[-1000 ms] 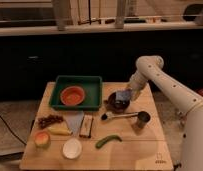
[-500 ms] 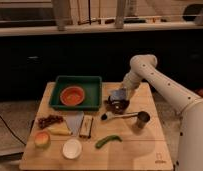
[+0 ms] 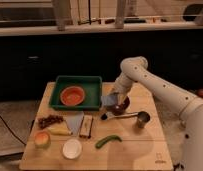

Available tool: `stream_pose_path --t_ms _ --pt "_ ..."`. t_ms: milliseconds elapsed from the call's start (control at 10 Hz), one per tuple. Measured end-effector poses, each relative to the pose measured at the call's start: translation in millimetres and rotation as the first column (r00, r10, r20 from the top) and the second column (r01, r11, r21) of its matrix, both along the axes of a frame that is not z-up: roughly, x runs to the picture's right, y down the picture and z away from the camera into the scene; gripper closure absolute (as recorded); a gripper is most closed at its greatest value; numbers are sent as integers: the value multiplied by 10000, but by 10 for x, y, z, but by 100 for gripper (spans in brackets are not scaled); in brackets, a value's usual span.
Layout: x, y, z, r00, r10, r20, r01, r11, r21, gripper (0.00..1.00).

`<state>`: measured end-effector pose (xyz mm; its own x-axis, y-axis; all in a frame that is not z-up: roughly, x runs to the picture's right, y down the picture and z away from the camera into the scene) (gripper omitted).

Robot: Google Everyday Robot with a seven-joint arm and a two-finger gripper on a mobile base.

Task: Wipe purple bowl with sponge

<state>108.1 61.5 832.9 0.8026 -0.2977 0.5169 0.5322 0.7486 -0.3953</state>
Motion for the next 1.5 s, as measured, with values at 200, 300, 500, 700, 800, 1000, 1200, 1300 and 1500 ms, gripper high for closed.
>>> stream_pose_path --t_ms 200,300,500,700,800,1000,1200,1300,1500 --pt "212 55 -42 9999 123 -86 -124 9999 -117 99" --pt "412 89 -49 9994 245 -254 -251 9995 -207 99" --pt "682 112 -30 9969 503 -606 -521 9982 -289 99" --pt "795 40 41 9923 770 -971 -792 9967 -192 99" --pt "821 -57 123 9894 897 -1146 -913 9958 -82 99" --pt "816 -246 290 9842 1070 -1413 -1062 9943 130 99" --pt "787 -342 364 9812 1133 -1562 -1107 9935 253 99" --pt "659 -376 408 9830 1018 -1526 -985 9947 291 99" --pt "435 -353 391 9893 726 -1262 -696 9972 285 99"
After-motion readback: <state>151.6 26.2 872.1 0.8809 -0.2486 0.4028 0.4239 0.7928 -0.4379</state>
